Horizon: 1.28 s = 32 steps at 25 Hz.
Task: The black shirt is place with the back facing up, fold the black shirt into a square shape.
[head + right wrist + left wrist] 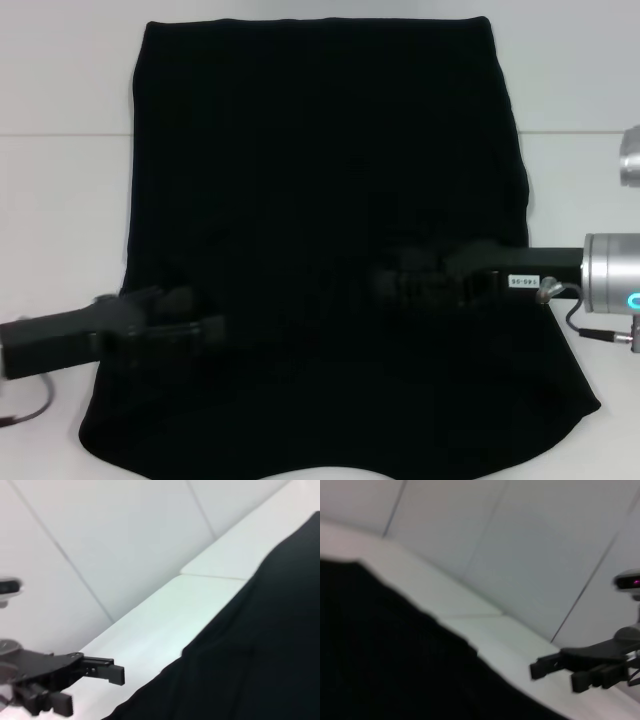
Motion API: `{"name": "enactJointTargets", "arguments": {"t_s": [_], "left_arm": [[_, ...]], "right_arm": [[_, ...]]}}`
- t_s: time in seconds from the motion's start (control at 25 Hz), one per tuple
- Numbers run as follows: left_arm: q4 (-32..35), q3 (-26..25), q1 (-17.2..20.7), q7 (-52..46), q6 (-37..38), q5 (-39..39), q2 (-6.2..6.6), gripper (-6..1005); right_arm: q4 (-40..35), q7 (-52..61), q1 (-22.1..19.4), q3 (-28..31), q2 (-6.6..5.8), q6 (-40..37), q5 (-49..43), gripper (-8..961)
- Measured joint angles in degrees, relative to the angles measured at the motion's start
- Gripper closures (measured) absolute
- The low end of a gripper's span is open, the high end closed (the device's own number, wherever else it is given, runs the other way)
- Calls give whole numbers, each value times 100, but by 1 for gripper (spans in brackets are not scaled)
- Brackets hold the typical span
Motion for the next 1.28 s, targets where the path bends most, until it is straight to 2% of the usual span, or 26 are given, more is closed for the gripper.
{"name": "enactJointTargets", "arguments": {"t_s": [0.08, 0.2, 0.4, 0.8, 1.04, 1.28], "left_arm": [[180, -327, 10, -405, 260, 459, 78, 99], [505, -719, 7, -811, 645, 1153, 185, 99], [1093, -828, -1, -1379, 571, 2306, 207, 100], [1136, -774, -127, -1887, 357, 2971, 214, 101], [1130, -774, -194, -1968, 295, 3104, 215, 102], [1093, -586, -266, -1972, 294, 3124, 177, 102]], "right_arm": [[80, -114, 28, -17, 9, -20, 0, 184], [176, -231, 49, -23, 12, -40, 2, 194], [197, -233, 76, -18, 14, -83, 6, 193], [145, -202, 125, 34, 8, -361, 11, 194], [145, -188, 151, 42, 4, -348, 11, 82], [146, -188, 152, 45, -29, -349, 76, 54]]}}
